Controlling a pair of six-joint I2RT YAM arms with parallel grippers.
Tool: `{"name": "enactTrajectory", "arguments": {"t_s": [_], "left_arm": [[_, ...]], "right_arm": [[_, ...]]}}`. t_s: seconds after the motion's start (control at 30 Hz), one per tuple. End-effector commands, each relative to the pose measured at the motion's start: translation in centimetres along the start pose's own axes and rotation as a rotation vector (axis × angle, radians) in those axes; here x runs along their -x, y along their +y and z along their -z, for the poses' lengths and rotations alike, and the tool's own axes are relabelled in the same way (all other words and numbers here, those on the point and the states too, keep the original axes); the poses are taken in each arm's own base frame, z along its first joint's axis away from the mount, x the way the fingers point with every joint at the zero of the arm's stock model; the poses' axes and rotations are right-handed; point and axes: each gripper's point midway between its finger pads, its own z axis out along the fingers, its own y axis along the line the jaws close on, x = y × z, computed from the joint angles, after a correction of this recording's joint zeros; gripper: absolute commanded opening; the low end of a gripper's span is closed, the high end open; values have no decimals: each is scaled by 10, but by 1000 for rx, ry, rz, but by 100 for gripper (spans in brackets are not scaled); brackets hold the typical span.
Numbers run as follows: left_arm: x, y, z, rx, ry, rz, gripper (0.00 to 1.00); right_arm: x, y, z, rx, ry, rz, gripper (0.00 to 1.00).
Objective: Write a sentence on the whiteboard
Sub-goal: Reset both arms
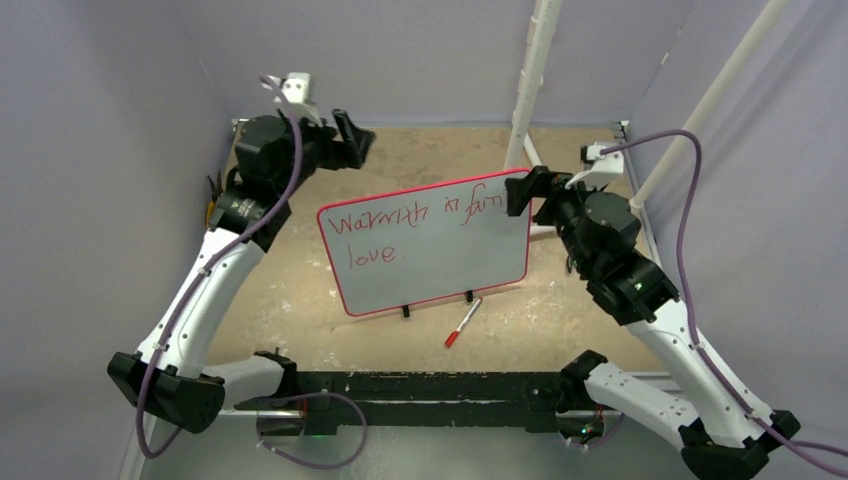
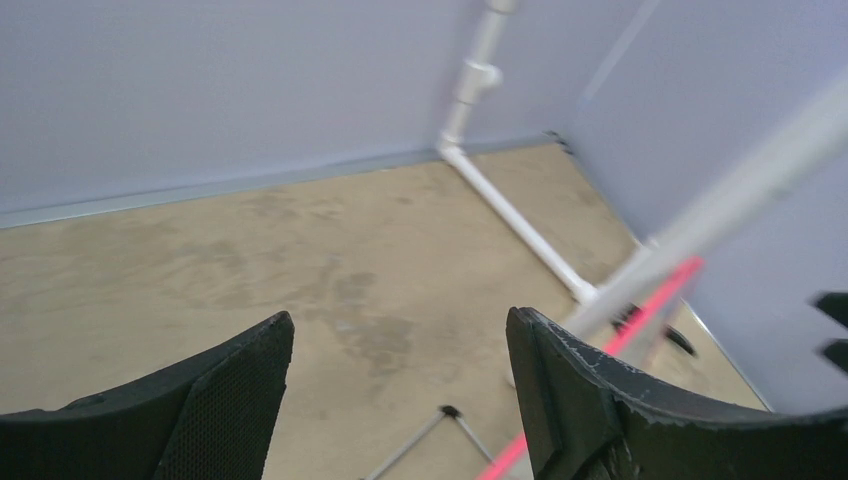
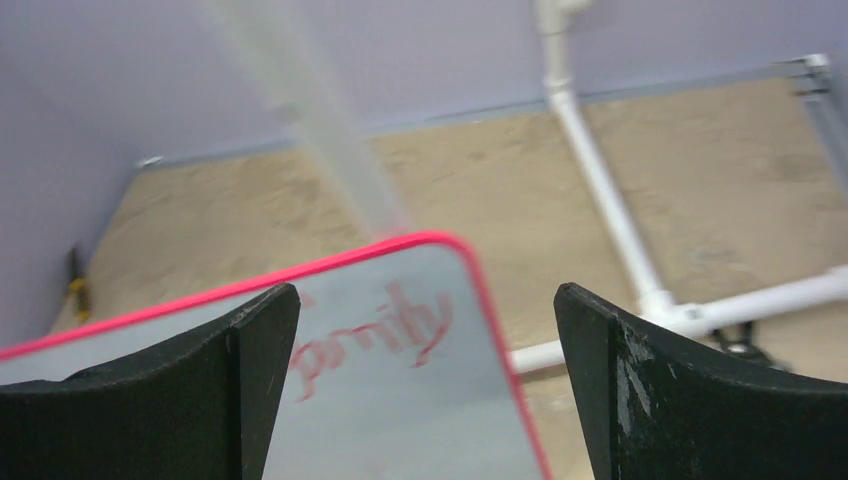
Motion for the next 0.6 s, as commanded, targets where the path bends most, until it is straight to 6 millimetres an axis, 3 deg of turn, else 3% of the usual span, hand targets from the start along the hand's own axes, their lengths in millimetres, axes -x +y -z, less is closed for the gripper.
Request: {"name": "enactTrajectory", "arguments": {"t_s": [0.0, 0.1, 0.2, 0.4, 0.57], "left_arm": [[6, 76, 33, 212, -37, 32, 79], [8, 118, 68, 435, -105, -9, 82], [1, 139, 100, 575, -171, -37, 84], [-28, 159, 148, 718, -238, -56, 89], [-37, 164, 162, 756, -234, -82, 90]], "right_arm": [[37, -42, -8, -84, -104, 47, 99], [42, -69, -9, -145, -156, 29, 99], [40, -81, -5, -171, -213, 24, 99], [51, -84, 21, -146, -370, 10, 99], [53, -85, 28, -149, -394, 11, 99]]}}
